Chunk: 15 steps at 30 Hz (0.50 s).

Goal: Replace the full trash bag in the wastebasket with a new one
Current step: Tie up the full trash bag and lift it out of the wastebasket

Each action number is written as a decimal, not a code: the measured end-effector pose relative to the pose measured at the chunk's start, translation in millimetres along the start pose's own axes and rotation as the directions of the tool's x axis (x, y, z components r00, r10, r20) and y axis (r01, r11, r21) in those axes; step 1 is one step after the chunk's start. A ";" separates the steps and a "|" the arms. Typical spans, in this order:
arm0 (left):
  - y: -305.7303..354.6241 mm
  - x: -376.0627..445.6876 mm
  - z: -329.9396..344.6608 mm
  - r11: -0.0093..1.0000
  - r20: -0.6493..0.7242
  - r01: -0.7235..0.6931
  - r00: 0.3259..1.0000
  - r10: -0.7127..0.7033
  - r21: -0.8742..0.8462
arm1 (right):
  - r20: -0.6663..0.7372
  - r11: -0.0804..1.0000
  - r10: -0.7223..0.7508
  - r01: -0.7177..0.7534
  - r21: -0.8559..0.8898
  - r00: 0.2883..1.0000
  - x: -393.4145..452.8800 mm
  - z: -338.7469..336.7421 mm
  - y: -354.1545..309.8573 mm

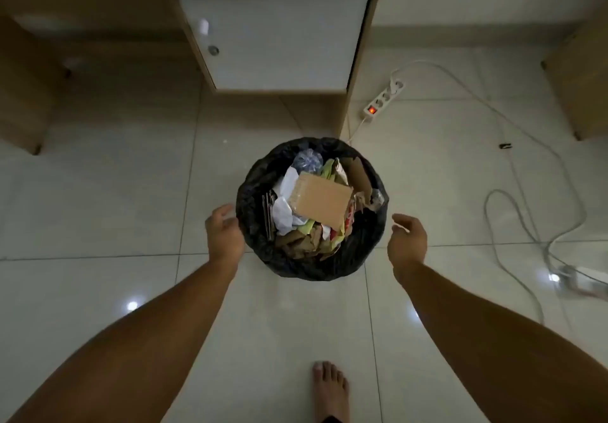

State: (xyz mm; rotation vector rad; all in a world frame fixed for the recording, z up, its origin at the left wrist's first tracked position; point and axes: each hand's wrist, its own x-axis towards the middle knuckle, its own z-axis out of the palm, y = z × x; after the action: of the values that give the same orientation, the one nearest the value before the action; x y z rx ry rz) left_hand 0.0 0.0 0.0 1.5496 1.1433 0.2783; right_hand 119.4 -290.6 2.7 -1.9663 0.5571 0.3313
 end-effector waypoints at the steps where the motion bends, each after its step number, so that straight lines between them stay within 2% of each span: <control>1: -6.9 4.7 3.6 0.998 -0.038 0.059 0.997 -0.060 -0.031 | -0.016 0.996 0.081 -0.080 0.038 0.997 5.5 6.7 9.8; 3: -21.3 12.2 9.8 0.969 -0.064 0.221 0.971 -0.229 -0.116 | 0.043 0.961 0.247 -0.251 0.120 0.968 16.4 18.1 29.4; 6: -35.3 11.2 21.8 0.884 0.027 0.388 0.918 -0.395 -0.260 | 0.270 0.857 0.434 -0.486 0.171 0.860 22.5 33.1 51.4; 8: -39.7 14.5 27.0 0.822 0.145 0.475 0.879 -0.453 -0.313 | 0.392 0.804 0.448 -0.554 0.216 0.803 20.9 38.7 53.6; 10: -44.2 18.1 31.0 0.737 0.347 0.571 0.816 -0.462 -0.362 | 0.464 0.780 0.421 -0.572 0.254 0.780 21.2 43.0 56.3; 11: -44.4 18.9 32.0 0.720 0.402 0.588 0.800 -0.447 -0.370 | 0.478 0.772 0.408 -0.574 0.274 0.777 21.2 43.6 57.8; 12: -44.7 19.9 32.4 0.724 0.394 0.586 0.802 -0.450 -0.365 | 0.482 0.771 0.400 -0.570 0.283 0.780 22.1 43.6 59.7; 15: -42.1 23.6 26.9 0.794 0.225 0.547 0.836 -0.501 -0.266 | 0.436 0.778 0.418 -0.562 0.281 0.797 21.6 40.5 60.9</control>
State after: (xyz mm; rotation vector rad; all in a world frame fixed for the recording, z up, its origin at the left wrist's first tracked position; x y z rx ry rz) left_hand 9.4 -3.0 -54.4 0.8983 1.2933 -0.0285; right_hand 106.8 -282.1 -72.1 -1.2930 0.8380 0.8215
